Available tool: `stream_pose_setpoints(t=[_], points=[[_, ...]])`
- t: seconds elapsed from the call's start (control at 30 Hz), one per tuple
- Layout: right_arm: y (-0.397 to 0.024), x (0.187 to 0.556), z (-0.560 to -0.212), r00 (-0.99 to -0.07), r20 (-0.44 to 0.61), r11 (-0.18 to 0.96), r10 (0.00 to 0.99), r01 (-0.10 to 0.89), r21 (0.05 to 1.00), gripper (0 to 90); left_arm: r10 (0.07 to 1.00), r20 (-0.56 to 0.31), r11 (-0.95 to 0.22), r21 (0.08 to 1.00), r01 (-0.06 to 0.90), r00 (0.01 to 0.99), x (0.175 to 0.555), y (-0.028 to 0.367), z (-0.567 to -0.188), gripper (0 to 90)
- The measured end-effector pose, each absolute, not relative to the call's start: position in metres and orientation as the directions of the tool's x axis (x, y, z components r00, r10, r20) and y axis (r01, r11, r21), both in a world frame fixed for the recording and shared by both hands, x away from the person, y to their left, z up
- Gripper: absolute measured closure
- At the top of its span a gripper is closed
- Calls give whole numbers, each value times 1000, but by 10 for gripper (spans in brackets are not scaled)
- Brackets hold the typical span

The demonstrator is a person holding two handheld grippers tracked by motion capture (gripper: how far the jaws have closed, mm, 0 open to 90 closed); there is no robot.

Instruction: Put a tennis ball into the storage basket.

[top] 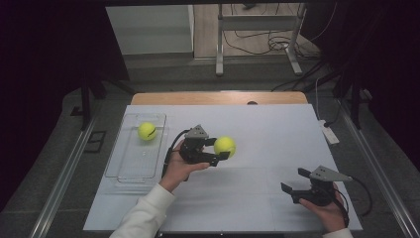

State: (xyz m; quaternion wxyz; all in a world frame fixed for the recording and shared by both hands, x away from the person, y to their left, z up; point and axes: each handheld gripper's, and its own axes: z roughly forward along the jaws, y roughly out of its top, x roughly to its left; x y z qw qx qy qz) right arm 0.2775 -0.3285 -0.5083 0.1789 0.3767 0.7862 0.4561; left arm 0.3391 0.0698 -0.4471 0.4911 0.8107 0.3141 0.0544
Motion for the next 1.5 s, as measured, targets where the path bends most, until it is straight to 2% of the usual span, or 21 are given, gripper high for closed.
stream_pose_setpoints(t=[1.5], points=[[-329, 278, -509, -650, 61, 302, 758, 432, 850, 106, 632, -207, -249, 858, 449, 746, 332, 114, -433, 292]])
